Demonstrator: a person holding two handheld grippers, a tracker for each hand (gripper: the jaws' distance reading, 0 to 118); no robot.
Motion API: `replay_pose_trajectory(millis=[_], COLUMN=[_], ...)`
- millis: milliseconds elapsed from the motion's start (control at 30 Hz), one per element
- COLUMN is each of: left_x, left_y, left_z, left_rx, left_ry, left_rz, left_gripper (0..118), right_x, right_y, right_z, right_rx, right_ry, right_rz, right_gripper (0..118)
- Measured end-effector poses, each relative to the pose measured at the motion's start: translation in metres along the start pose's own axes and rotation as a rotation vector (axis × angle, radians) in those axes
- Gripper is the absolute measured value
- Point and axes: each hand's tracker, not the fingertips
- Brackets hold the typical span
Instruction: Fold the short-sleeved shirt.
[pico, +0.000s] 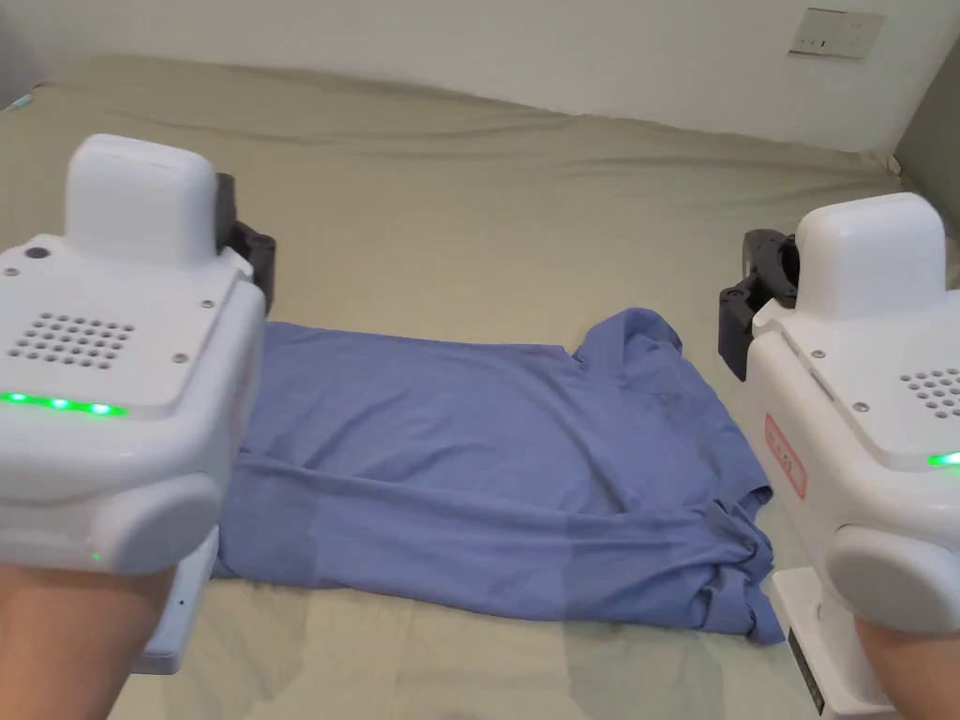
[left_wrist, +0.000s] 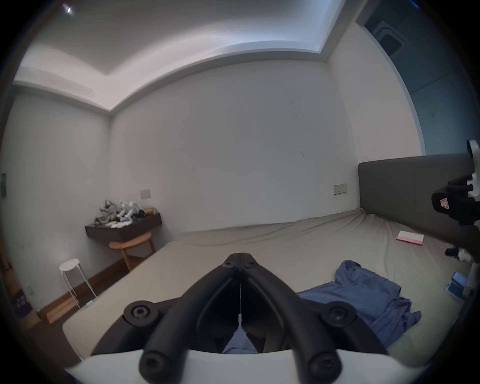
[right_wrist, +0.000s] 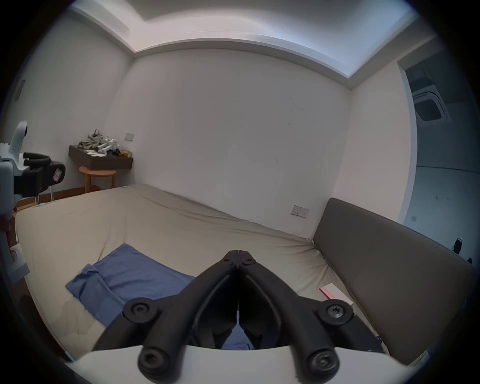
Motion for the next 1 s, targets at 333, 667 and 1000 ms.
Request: replay_pose_trajectory(millis=[333, 667, 1000], left_x=[0.009, -0.008, -0.068], left_y=[-0.015, -0.120, -0.273], left_z=[-0.016, -0.074, -0.128], left_rx=[-0.144, -0.532, -0.955], left_ry=[-0.083, -0.114, 0.110], left_rz=[-0.077, 0.015, 0.167], left_gripper=[0, 47, 104], right_x=[-0.017, -0.018, 0.007], right_y=[-0.009, -0.036, -0.066], right_z=[-0.004, -0.022, -0.023], right_rx=[-0.014, -0.092, -0.216], right_ry=[0.010, 0.017, 0.002], right_rz=[0.038, 0.032, 0.018], right_gripper=[2, 2, 2])
